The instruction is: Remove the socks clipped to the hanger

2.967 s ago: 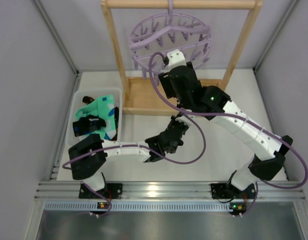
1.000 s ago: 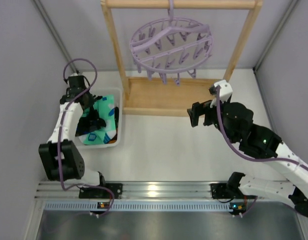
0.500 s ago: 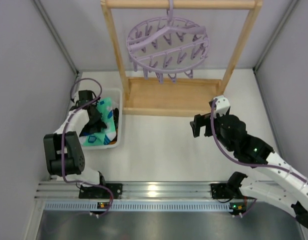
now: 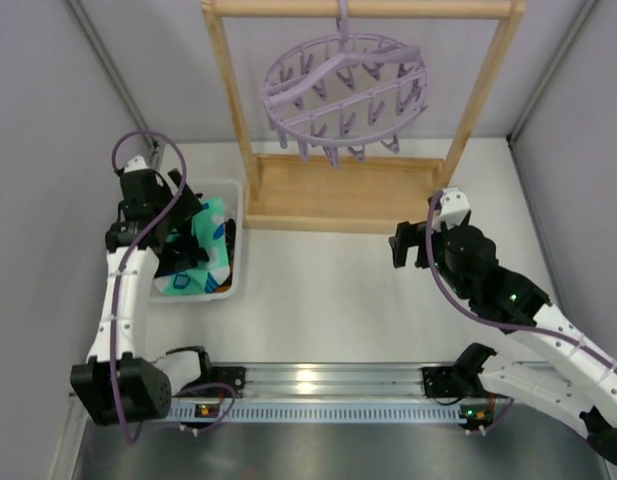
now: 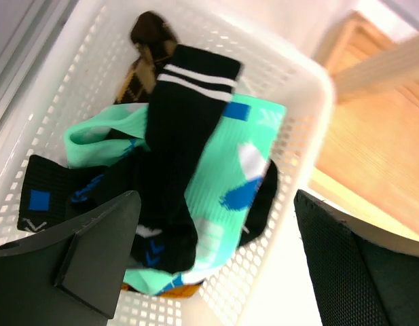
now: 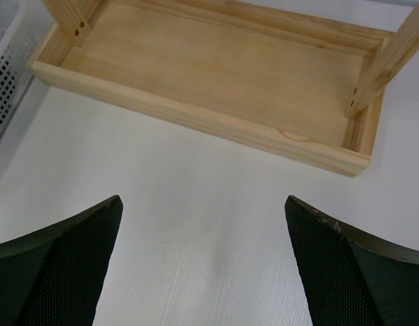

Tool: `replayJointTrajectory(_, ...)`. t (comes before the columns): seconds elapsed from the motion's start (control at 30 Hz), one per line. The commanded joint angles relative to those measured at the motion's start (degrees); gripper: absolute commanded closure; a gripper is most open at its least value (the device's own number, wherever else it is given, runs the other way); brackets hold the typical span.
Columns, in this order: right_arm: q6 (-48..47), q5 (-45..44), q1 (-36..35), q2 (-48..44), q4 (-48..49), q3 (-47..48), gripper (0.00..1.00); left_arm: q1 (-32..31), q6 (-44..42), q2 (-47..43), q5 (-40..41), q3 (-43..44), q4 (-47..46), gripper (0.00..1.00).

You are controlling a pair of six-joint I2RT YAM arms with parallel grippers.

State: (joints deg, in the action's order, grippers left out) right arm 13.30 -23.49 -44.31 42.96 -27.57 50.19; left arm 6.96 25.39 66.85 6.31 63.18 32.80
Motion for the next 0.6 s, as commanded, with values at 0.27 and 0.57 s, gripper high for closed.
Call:
replayJointTrajectory(0.27, 0.59, -17.74, 1.78, -9.38, -4.77, 2.54, 0.0, -0.72, -12.73, -24.47, -22.39, -1.03, 3.94, 0.02)
replayJointTrajectory(0.57, 0.76, -18.61, 1.78, -16.05, -17.68, 6.14, 0.01, -4.23, -14.22, -40.37, -15.2, -4.9, 8.16, 0.02)
